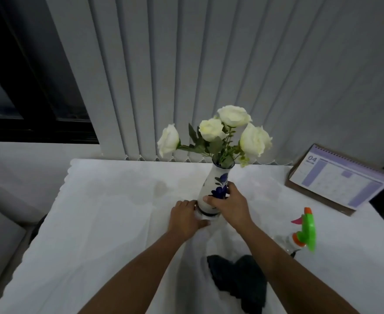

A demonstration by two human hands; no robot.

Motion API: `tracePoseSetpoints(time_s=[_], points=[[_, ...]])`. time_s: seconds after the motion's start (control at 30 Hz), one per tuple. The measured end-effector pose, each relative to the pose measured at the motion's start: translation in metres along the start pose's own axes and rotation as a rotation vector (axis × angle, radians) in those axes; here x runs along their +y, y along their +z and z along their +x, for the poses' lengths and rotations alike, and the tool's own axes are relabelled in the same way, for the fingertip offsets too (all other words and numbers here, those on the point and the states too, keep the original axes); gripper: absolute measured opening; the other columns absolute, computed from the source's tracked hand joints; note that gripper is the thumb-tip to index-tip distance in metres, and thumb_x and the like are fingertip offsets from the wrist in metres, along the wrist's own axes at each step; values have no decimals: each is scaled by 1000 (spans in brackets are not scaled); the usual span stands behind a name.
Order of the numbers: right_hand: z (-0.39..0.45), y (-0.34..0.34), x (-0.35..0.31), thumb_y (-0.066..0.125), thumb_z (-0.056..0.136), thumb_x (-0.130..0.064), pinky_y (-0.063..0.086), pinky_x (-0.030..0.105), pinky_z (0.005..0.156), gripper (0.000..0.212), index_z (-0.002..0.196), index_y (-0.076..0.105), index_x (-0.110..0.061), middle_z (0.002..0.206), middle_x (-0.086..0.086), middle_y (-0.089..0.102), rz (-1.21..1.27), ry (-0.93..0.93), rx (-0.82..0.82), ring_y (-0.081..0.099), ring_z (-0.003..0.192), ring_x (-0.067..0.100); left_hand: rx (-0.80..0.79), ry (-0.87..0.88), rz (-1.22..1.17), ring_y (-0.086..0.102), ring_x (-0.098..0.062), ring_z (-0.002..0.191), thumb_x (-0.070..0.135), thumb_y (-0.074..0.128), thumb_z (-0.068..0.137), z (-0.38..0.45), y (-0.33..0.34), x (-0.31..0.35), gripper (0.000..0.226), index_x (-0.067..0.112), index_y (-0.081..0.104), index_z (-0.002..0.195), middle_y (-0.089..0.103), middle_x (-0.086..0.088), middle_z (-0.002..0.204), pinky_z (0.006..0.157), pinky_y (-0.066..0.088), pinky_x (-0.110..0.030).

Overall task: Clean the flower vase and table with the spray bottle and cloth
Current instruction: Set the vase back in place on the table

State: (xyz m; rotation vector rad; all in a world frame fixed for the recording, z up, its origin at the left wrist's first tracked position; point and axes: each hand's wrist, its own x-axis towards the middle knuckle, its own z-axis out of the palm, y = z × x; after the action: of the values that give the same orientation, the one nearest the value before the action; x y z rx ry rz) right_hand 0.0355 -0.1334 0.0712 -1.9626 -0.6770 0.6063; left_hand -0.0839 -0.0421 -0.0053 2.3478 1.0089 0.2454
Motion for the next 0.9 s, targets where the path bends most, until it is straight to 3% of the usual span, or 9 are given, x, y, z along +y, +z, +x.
tracePoseSetpoints(time_s=[0.2, 0.33, 0.47, 0.57, 0.9], points=[[46, -22, 5, 83, 59, -46, 54, 27, 75, 59, 107, 55, -26, 103, -9, 64, -47, 8, 18, 62, 92, 14, 2, 3, -54, 53, -20, 104, 68, 72, 63, 55, 18, 19, 71, 24, 58, 118, 65, 1, 111, 78, 34, -27], [81, -24, 12, 84, 61, -41, 47, 17, 67, 51, 99, 51, -32, 94, -16, 62, -40, -1, 65, 61, 88, 10, 19, 39, -52, 54, -20, 102, 63, 74, 65, 96, 29, 30, 68, 23, 59, 117, 66, 1, 110, 81, 39, -29], [109, -19, 22, 84, 61, -39, 46, 20, 74, 54, 102, 49, -33, 96, -13, 62, -23, 39, 120, 59, 88, 10, 20, 43, -98, 56, -21, 101, 59, 75, 67, 125, 43, 32, 65, 21, 60, 118, 66, 0, 110, 83, 43, -30], [126, -14, 33, 84, 60, -39, 41, 13, 63, 51, 97, 48, -34, 88, -20, 59, -14, 61, 168, 57, 80, 3, 4, 32, -102, 55, -22, 101, 55, 74, 68, 142, 54, 33, 61, 21, 60, 117, 66, 0, 110, 83, 43, -31], [151, 11, 56, 82, 56, -46, 51, 28, 73, 61, 104, 51, -25, 98, -6, 62, -47, 73, 243, 60, 88, 15, 29, 24, -69, 56, -29, 95, 47, 70, 67, 169, 74, 19, 51, 11, 64, 103, 67, -8, 99, 79, 42, -35]])
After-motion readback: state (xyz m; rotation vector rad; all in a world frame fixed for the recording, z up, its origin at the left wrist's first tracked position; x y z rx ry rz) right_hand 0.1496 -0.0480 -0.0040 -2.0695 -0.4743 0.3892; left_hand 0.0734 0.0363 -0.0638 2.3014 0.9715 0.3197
